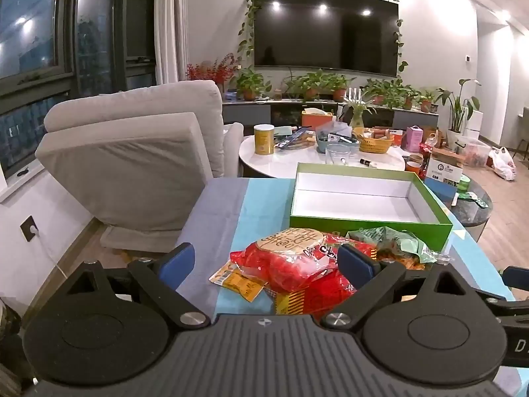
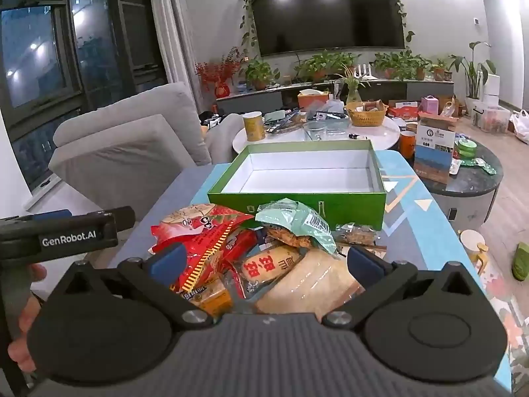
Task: Organize snacks
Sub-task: 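Move the left gripper toward the snack pile beside the green box, then grasp the wrapped bread loaf with the left gripper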
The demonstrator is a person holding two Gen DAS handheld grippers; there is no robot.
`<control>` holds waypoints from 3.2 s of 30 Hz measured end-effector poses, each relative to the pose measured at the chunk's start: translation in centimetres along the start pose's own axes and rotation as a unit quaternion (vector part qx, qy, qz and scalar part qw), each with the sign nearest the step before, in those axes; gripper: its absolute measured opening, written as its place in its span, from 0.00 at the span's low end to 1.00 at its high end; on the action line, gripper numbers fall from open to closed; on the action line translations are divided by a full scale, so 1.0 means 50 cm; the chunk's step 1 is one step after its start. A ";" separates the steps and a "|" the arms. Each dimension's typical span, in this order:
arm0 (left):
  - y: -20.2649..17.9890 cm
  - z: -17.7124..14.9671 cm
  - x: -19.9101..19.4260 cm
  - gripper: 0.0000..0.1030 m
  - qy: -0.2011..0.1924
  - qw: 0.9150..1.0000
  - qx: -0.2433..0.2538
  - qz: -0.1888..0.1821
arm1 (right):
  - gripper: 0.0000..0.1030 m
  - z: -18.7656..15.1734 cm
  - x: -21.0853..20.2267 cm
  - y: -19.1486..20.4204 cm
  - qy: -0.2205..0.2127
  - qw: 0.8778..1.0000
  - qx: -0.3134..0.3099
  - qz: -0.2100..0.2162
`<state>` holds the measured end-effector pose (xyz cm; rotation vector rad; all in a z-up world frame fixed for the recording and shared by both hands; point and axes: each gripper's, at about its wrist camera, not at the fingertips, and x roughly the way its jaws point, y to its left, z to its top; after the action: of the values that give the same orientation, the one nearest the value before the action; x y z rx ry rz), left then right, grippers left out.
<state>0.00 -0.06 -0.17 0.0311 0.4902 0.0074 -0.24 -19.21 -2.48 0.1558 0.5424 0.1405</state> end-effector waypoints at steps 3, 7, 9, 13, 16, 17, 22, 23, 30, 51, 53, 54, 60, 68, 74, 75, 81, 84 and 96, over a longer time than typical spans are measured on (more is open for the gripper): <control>-0.003 0.001 -0.005 0.90 -0.001 1.000 0.002 -0.011 | 0.78 0.002 -0.003 0.001 -0.005 1.000 -0.002 -0.006; -0.009 -0.005 -0.011 0.90 0.000 1.000 -0.001 -0.009 | 0.78 -0.010 -0.007 -0.012 -0.007 1.000 0.011 0.020; -0.002 -0.001 -0.003 0.90 0.006 1.000 0.001 -0.009 | 0.78 -0.011 0.000 -0.012 0.000 1.000 0.016 0.027; -0.009 -0.002 -0.006 0.90 0.008 1.000 0.002 -0.007 | 0.78 -0.021 0.003 -0.004 0.004 1.000 0.011 0.001; -0.003 -0.013 -0.020 0.90 0.004 1.000 0.000 -0.006 | 0.78 -0.030 -0.012 -0.007 -0.021 1.000 0.012 0.016; -0.003 -0.013 -0.022 0.90 0.004 1.000 0.000 -0.006 | 0.78 -0.030 -0.017 -0.008 -0.024 0.999 0.016 0.020; -0.003 -0.017 -0.032 0.90 0.004 1.000 -0.001 -0.011 | 0.78 -0.029 -0.028 -0.017 -0.036 0.999 0.038 -0.006; -0.004 -0.019 -0.036 0.90 0.004 1.000 0.000 -0.012 | 0.78 -0.031 -0.029 -0.014 -0.035 0.999 0.030 -0.009; 0.001 -0.020 -0.042 0.90 0.009 1.000 -0.004 -0.019 | 0.78 -0.029 -0.038 -0.012 -0.044 0.998 0.046 -0.013; 0.026 -0.047 -0.056 0.89 0.022 0.999 -0.022 -0.026 | 0.77 -0.022 -0.044 0.004 -0.025 0.999 0.046 -0.009; 0.024 -0.051 -0.055 0.89 0.025 0.999 -0.019 -0.026 | 0.77 -0.025 -0.045 0.002 -0.026 0.998 0.047 -0.011; 0.023 -0.053 -0.054 0.89 0.027 0.999 -0.018 -0.027 | 0.77 -0.027 -0.045 0.000 -0.026 0.998 0.049 -0.012; 0.011 -0.057 -0.049 0.89 0.029 0.999 -0.015 -0.039 | 0.77 -0.034 -0.045 -0.013 -0.016 0.998 0.055 -0.005; 0.000 -0.066 -0.047 0.88 0.030 0.998 -0.007 -0.053 | 0.77 -0.042 -0.047 -0.027 -0.016 0.998 0.055 -0.005; 0.002 -0.069 -0.041 0.85 0.032 0.997 -0.013 -0.066 | 0.77 -0.048 -0.038 -0.029 -0.004 0.999 0.052 -0.003; -0.001 -0.070 -0.039 0.84 0.034 0.997 -0.012 -0.068 | 0.77 -0.049 -0.036 -0.030 -0.003 0.999 0.052 -0.003; -0.013 -0.079 -0.025 0.81 0.045 0.996 -0.007 -0.077 | 0.77 -0.056 -0.024 -0.038 0.014 0.999 0.052 -0.002; -0.025 -0.084 -0.020 0.74 0.050 0.994 0.000 -0.093 | 0.77 -0.061 -0.013 -0.045 0.023 0.998 0.056 -0.004; -0.138 -0.077 0.039 0.50 0.073 0.966 0.081 -0.236 | 0.64 -0.077 0.034 -0.114 0.064 0.992 0.107 -0.020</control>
<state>-0.10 -6.83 -4.70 0.0727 0.6349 -0.5019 -0.32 -24.05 -7.64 0.3472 0.6887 0.0528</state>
